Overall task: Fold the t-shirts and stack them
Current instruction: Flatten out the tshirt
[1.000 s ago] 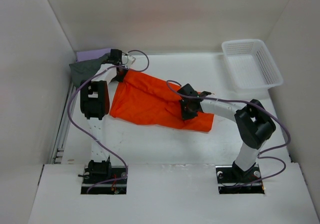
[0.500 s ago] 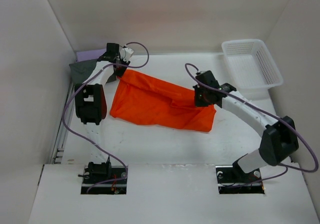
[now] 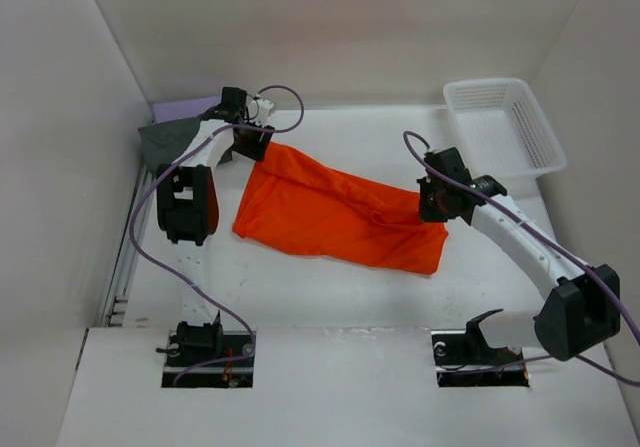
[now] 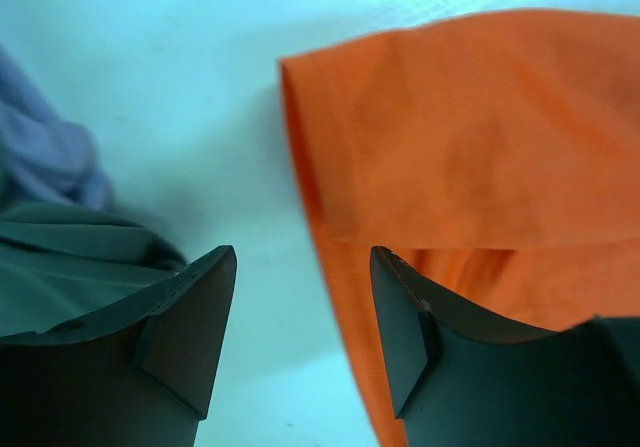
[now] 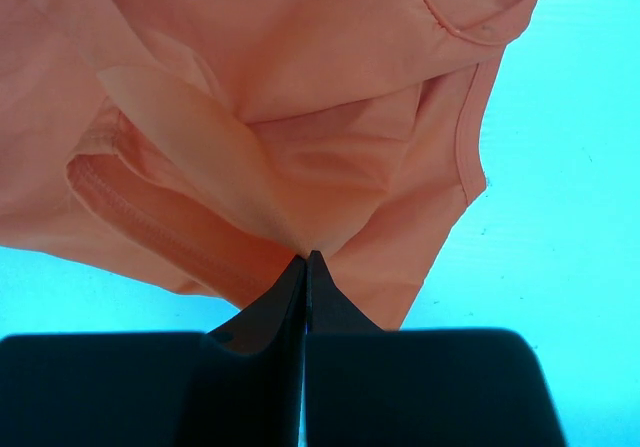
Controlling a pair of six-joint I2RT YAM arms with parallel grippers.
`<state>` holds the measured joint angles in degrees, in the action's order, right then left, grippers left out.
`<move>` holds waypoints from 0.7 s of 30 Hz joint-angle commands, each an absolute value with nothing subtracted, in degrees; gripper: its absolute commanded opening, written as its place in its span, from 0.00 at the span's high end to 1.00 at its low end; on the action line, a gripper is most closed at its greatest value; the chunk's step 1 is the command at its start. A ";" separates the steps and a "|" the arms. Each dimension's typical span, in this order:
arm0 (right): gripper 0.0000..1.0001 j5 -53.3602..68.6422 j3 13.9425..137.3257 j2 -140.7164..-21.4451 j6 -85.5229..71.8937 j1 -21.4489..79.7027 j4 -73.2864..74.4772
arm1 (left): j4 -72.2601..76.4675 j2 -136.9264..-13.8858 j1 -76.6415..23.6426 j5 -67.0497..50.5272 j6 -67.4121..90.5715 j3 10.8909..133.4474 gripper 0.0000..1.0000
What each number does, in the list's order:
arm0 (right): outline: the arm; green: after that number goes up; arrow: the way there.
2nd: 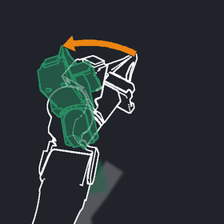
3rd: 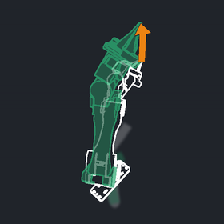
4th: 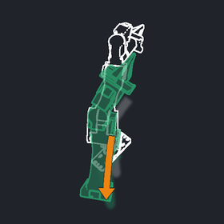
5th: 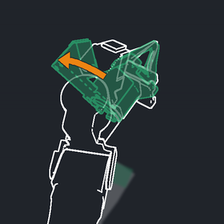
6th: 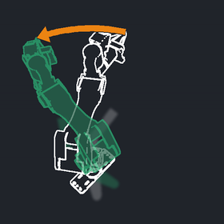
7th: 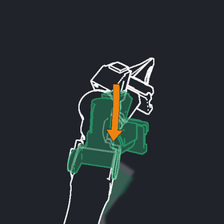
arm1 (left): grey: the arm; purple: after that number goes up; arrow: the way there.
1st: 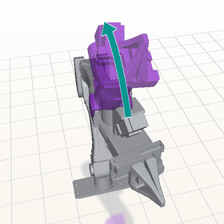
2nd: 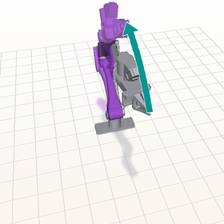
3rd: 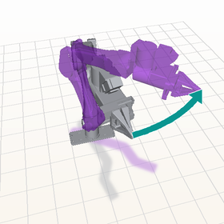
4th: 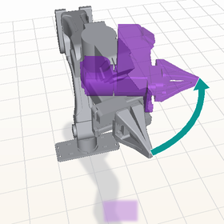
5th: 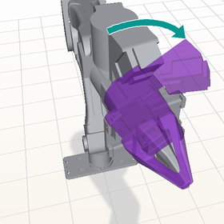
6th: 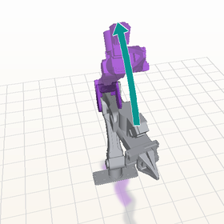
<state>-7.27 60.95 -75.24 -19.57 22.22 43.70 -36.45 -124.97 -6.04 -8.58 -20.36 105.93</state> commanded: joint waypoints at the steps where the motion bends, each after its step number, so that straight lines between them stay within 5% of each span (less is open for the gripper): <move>1: 1.00 -7.82 61.00 -75.93 -19.07 22.98 43.68 | -39.64 -125.33 -5.93 -16.86 -14.87 106.17 0.46; 15: 1.00 -8.35 60.38 -75.41 -19.60 23.77 43.86 | -39.11 -131.31 -6.46 -15.56 -10.37 107.93 0.56; 21: 1.00 -8.35 60.64 -75.23 -19.25 23.77 44.30 | -37.80 -130.26 -6.55 -13.80 -10.72 107.58 0.52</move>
<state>-7.33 60.16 -76.58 -19.64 23.33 44.10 -38.61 -130.76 -6.33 -15.25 -12.16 106.56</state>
